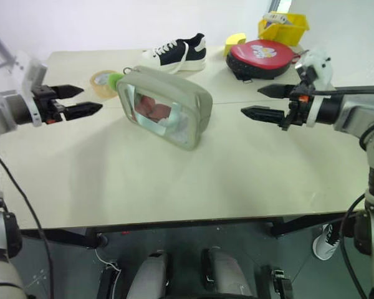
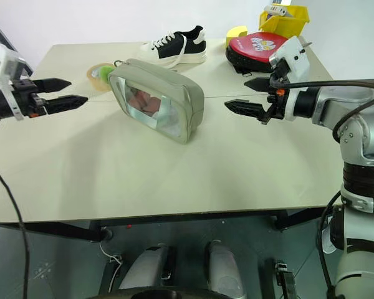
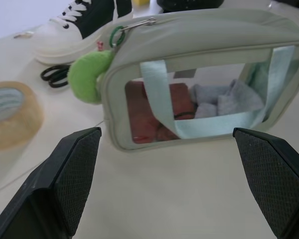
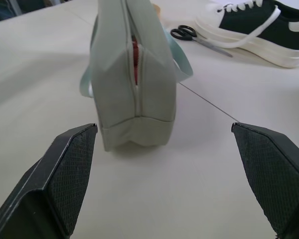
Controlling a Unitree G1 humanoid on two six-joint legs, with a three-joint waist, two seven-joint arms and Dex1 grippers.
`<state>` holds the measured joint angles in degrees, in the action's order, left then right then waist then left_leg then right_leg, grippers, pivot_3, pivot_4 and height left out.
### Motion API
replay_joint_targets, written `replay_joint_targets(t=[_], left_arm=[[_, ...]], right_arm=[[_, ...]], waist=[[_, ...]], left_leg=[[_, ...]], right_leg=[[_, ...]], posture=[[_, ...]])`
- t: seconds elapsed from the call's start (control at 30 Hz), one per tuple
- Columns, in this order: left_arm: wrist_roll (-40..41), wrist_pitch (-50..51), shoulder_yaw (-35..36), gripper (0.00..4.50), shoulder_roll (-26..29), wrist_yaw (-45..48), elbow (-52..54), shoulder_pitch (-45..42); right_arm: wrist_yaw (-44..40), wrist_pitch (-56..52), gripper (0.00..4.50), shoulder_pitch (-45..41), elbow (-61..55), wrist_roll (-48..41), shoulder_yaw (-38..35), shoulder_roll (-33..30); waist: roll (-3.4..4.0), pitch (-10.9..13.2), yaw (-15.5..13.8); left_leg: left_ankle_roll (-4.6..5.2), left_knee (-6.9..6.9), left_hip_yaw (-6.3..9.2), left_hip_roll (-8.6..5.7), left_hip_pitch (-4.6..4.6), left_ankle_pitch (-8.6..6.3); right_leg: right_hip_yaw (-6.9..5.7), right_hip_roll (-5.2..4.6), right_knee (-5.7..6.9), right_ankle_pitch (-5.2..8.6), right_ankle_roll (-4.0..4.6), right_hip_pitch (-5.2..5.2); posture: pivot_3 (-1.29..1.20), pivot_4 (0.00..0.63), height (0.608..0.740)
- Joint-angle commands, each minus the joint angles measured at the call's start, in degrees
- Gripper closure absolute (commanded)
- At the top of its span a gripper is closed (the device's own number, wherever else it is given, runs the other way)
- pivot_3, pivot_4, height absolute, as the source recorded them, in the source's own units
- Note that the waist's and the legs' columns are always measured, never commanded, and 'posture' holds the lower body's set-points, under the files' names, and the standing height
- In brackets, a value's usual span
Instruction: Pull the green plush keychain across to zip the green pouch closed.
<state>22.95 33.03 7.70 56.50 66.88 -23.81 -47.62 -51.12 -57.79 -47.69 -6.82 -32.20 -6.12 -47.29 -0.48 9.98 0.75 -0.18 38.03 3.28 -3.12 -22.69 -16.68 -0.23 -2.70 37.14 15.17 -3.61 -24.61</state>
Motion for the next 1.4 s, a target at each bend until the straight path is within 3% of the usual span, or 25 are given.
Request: replay_joint_targets(t=[0.03,0.3,0.57,0.87,1.1,1.2,1.4], left_arm=[[-0.8,-2.9,0.8,0.01,-0.1,0.1,-1.5,-2.6],[-1.3,-3.0,1.1,0.01,-0.9,-0.9,-2.7,-4.0],[1.6,2.4,1.2,0.01,2.3,3.3,8.0,-1.8],[4.2,4.9,5.7,0.01,4.4,1.1,13.5,1.2],[7.1,8.0,8.5,0.01,3.3,-2.5,20.6,6.2],[8.4,8.9,9.8,0.0,3.3,-3.9,22.8,8.3],[10.3,9.9,11.6,0.0,3.5,-6.0,25.4,11.1]], right_arm=[[1.1,0.4,0.0,-1.6,-1.2,-0.3,0.1,0.4],[2.9,1.5,0.0,-5.1,-0.6,0.5,3.3,3.2],[4.9,1.4,0.0,-14.9,5.4,3.8,10.7,10.6],[6.9,12.7,0.0,-24.6,23.9,14.1,19.3,25.0],[3.5,24.1,0.0,-28.9,39.9,21.0,22.6,31.6],[1.0,28.1,0.81,-29.7,44.5,23.7,23.9,33.0],[-1.8,37.3,3.85,-31.1,50.6,29.4,25.4,33.4]], waist=[[0.0,0.0,-0.1],[-0.01,0.0,0.0],[-0.01,0.0,0.3],[0.0,0.0,0.4],[-0.01,0.0,0.4],[-0.02,0.0,0.5],[-0.02,0.0,1.2]], left_leg=[[0.0,0.0,0.0,0.0,0.0,0.0],[-0.02,0.14,0.01,0.0,-0.4,0.01],[-0.46,0.21,-0.02,0.0,-0.73,0.27],[-0.54,0.29,-0.03,-0.01,-0.7,0.32],[-0.58,0.29,-0.02,-0.03,-0.7,0.34],[-0.59,0.29,-0.02,-0.04,-0.7,0.34],[-0.64,0.29,-0.01,-0.03,-0.67,0.38]], right_leg=[[0.0,0.0,0.01,0.0,0.0,-0.01],[0.0,0.0,0.22,-0.01,-0.01,-0.42],[0.0,0.0,0.52,-0.01,-0.01,-0.9],[0.0,0.01,0.84,-0.01,0.0,-0.98],[0.0,0.01,0.9,-0.01,0.0,-1.01],[0.0,0.01,0.91,-0.01,0.0,-1.01],[0.0,0.02,0.95,-0.01,0.0,-1.01]], posture=[[0.0,0.15,0.74],[0.0,0.15,0.74],[0.0,0.15,0.74],[0.0,0.15,0.74],[0.0,0.15,0.74],[0.0,0.15,0.74],[0.0,0.15,0.74]])
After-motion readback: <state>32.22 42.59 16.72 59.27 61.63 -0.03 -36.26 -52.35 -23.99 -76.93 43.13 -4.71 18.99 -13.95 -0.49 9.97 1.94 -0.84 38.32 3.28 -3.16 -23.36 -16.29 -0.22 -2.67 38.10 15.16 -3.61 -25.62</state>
